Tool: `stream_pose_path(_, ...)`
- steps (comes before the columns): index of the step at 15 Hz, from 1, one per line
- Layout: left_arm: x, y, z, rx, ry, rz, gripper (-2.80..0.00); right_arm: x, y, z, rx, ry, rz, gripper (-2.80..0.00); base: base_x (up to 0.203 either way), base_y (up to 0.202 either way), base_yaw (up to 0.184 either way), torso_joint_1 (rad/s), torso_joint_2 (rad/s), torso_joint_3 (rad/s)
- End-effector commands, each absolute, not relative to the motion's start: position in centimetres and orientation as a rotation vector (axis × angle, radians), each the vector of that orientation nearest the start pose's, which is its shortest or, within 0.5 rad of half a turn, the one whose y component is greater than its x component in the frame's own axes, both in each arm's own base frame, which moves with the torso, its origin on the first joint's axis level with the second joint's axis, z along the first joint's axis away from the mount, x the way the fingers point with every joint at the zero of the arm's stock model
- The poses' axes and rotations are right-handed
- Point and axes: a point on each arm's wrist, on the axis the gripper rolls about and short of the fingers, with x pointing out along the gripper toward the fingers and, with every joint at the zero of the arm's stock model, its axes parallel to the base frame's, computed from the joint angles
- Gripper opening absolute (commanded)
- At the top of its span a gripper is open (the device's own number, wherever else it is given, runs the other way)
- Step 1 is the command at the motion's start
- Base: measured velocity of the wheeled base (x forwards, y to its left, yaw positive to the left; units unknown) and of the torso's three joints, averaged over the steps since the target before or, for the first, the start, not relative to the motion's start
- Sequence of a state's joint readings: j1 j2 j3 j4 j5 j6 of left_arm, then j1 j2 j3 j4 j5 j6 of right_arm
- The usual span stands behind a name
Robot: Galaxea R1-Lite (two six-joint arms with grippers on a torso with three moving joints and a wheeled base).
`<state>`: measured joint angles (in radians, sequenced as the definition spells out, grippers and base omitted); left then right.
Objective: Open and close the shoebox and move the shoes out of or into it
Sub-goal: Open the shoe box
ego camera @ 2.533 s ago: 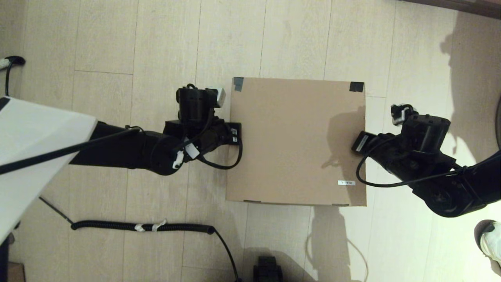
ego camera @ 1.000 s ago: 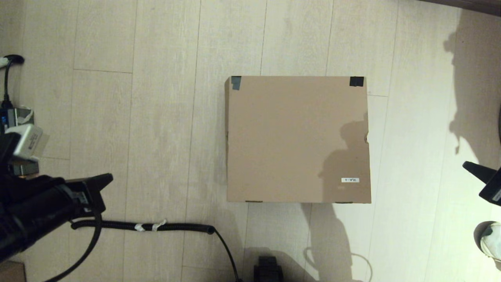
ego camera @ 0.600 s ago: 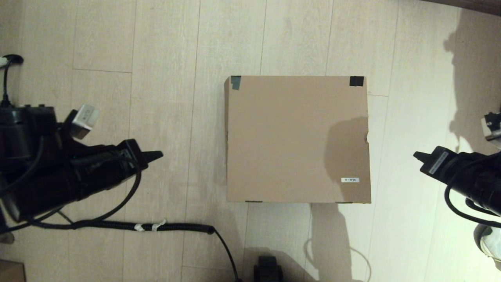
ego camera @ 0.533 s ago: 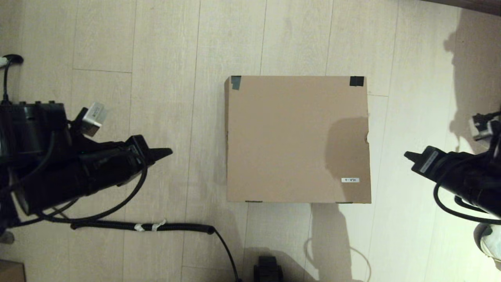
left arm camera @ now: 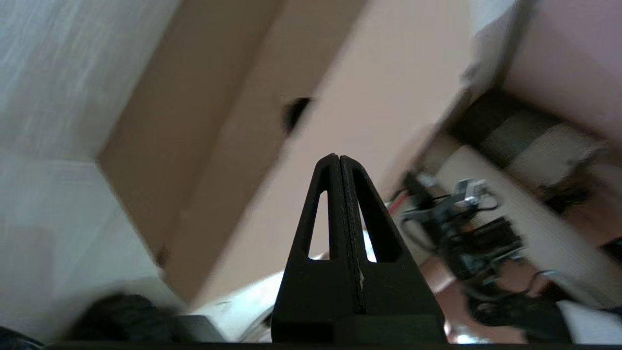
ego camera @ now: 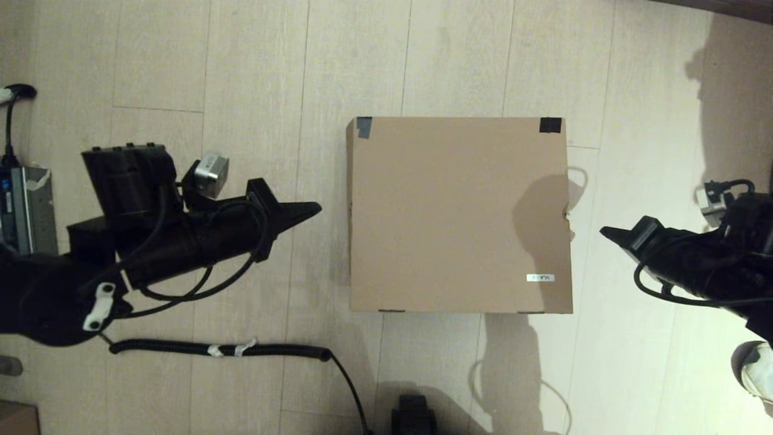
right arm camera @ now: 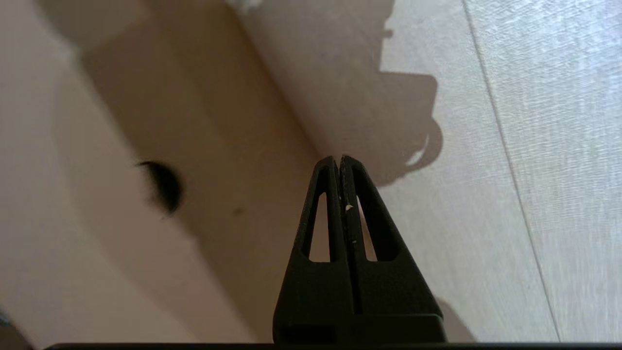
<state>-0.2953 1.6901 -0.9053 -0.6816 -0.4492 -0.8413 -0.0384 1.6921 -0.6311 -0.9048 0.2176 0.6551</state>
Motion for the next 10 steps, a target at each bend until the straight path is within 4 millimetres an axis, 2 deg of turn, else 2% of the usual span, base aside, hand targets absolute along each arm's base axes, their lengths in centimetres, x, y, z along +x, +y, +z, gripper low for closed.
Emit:
stream_pose_path(1,31.6,-10.7,18.6,-0.779,0.486,-0.625,-2.80,29.8,-1.0,14.9,0.686,0.256,0.102,-2.80,0.000,0.000,0.000,0.000,0.00,0.000)
stream_pose_path(2,31.9,-10.8,17.8,-0.759,0.498,-0.621,-2.80,29.9,-1.0,14.6,0.694,0.269,0.107,-2.80,0.000,0.000,0.000,0.000,0.00,0.000)
stream_pose_path(6,32.8,-11.0,17.2,-0.756,0.444,-0.645,-2.80,29.9,-0.7,14.7,0.801,0.316,0.210,-2.80,0.000,0.000,0.000,0.000,0.00,0.000)
stream_pose_path(10,34.0,-11.4,15.1,-0.754,0.431,-0.648,-2.80,30.7,-0.6,14.1,0.806,0.281,0.229,-2.80,0.000,0.000,0.000,0.000,0.00,0.000)
